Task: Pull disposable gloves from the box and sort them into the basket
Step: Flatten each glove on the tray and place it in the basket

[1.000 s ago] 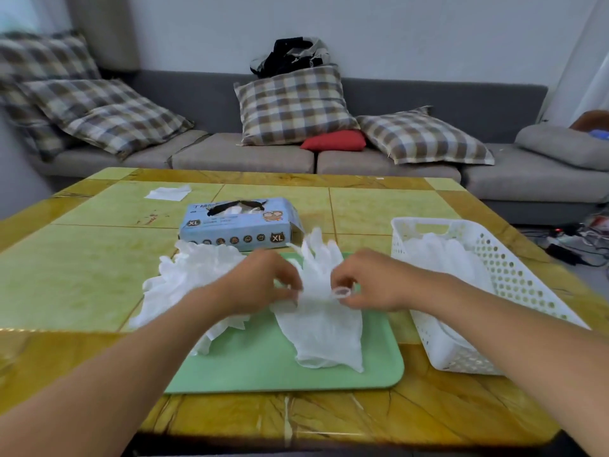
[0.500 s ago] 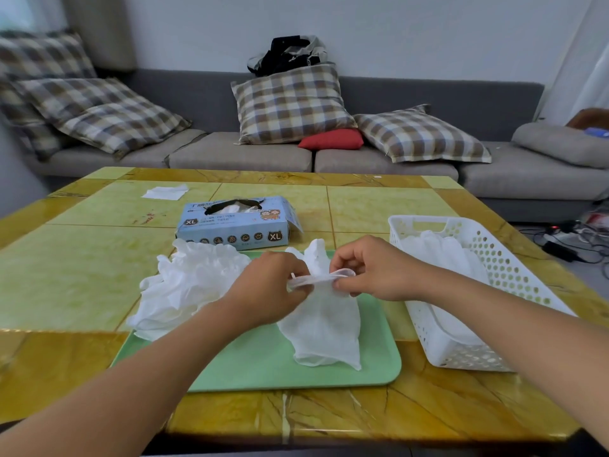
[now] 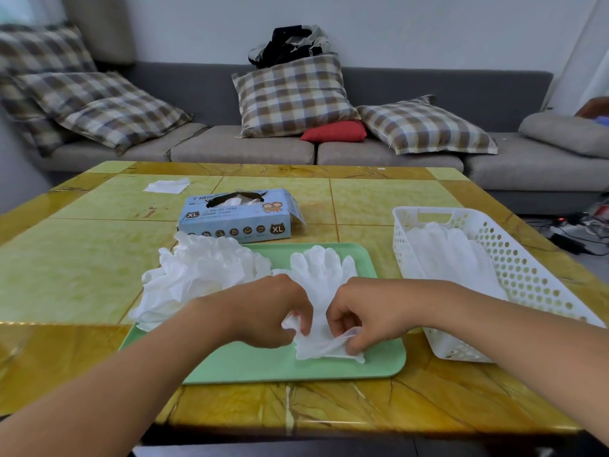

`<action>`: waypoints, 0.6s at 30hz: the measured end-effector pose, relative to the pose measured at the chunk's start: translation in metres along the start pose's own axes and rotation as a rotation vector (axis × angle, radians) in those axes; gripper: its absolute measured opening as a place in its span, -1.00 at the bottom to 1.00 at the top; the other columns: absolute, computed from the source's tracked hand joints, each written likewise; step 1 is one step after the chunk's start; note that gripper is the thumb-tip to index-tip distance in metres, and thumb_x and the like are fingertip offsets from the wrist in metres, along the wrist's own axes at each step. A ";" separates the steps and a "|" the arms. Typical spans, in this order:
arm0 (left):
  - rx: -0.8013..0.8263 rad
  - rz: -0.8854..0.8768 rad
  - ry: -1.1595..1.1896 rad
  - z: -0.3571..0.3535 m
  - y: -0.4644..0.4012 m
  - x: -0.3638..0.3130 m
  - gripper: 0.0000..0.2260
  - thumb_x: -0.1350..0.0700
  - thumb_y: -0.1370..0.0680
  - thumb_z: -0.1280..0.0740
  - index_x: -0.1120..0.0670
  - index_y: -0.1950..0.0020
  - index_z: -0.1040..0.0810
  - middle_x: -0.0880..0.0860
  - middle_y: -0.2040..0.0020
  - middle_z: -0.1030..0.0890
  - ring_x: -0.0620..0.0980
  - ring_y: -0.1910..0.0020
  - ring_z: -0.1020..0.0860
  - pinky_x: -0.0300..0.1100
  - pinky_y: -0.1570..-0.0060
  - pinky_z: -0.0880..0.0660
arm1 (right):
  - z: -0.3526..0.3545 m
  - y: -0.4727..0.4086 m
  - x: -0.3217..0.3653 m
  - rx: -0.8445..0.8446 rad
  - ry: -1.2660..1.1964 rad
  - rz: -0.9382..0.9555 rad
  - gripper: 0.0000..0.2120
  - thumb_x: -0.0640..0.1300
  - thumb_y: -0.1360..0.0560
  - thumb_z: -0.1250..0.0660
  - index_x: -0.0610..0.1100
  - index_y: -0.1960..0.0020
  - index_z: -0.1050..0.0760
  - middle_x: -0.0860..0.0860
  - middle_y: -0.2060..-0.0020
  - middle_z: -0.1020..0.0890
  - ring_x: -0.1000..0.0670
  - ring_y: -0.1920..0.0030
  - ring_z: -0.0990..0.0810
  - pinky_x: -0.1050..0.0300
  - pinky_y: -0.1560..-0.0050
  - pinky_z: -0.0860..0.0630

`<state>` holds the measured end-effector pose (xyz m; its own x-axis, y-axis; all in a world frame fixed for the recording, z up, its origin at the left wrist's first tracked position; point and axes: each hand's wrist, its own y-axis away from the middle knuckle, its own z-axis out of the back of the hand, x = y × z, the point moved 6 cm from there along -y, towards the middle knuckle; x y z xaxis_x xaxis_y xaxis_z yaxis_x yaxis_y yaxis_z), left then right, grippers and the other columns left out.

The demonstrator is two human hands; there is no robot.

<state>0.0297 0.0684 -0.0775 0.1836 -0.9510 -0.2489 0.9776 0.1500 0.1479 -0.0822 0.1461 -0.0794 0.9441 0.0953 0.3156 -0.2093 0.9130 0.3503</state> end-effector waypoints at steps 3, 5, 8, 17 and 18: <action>0.020 0.011 -0.016 -0.003 0.003 -0.006 -0.75 -0.18 -0.42 -0.43 -0.13 -0.03 -0.63 -0.19 -0.08 -0.54 -0.21 -0.06 -0.44 -0.15 -0.19 -0.45 | 0.000 0.001 0.003 -0.002 -0.012 -0.010 -0.70 0.12 -0.39 -0.55 -0.07 0.17 -0.56 0.06 0.33 -0.57 0.10 0.33 -0.49 0.11 0.27 -0.49; 0.044 0.039 -0.060 -0.006 0.002 -0.009 -0.58 -0.40 -0.36 -0.41 -0.14 -0.03 -0.57 -0.20 -0.07 -0.48 -0.18 -0.07 -0.45 -0.13 -0.16 -0.46 | -0.004 0.001 0.005 -0.004 -0.022 -0.026 -0.61 0.21 -0.35 -0.57 -0.07 0.18 -0.55 0.10 0.35 -0.54 0.11 0.33 -0.48 0.14 0.28 -0.48; 0.046 0.070 -0.108 -0.009 0.000 -0.012 -0.51 -0.47 -0.35 -0.38 -0.13 -0.04 -0.54 -0.16 -0.07 -0.48 -0.13 -0.06 -0.47 -0.10 -0.13 -0.47 | -0.008 -0.002 0.004 -0.022 0.001 -0.048 -0.69 0.14 -0.41 -0.54 -0.06 0.19 -0.53 0.11 0.35 -0.53 0.11 0.33 -0.47 0.15 0.26 -0.46; -0.034 0.053 -0.127 -0.004 0.000 -0.012 -0.46 -0.40 -0.34 -0.46 -0.10 -0.15 -0.48 -0.11 -0.08 -0.47 -0.08 -0.04 -0.47 -0.07 -0.08 -0.48 | 0.004 -0.004 0.007 -0.040 -0.063 -0.052 -0.90 -0.16 -0.45 -0.43 -0.12 0.21 -0.56 0.06 0.38 -0.53 0.11 0.39 -0.42 0.21 0.33 -0.37; -0.109 0.033 -0.066 0.002 0.000 -0.012 -0.43 -0.36 -0.32 -0.50 -0.09 -0.17 -0.48 -0.10 -0.07 -0.47 -0.07 -0.03 -0.47 -0.08 -0.06 -0.48 | 0.016 -0.001 0.005 -0.062 -0.225 -0.058 -0.92 -0.20 -0.47 -0.42 -0.18 0.19 -0.58 0.05 0.37 -0.53 0.13 0.39 -0.44 0.23 0.32 -0.38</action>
<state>0.0274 0.0796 -0.0727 0.2118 -0.9604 -0.1811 0.9773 0.2063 0.0491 -0.0816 0.1393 -0.0646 0.8723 -0.0423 0.4872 -0.1338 0.9376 0.3209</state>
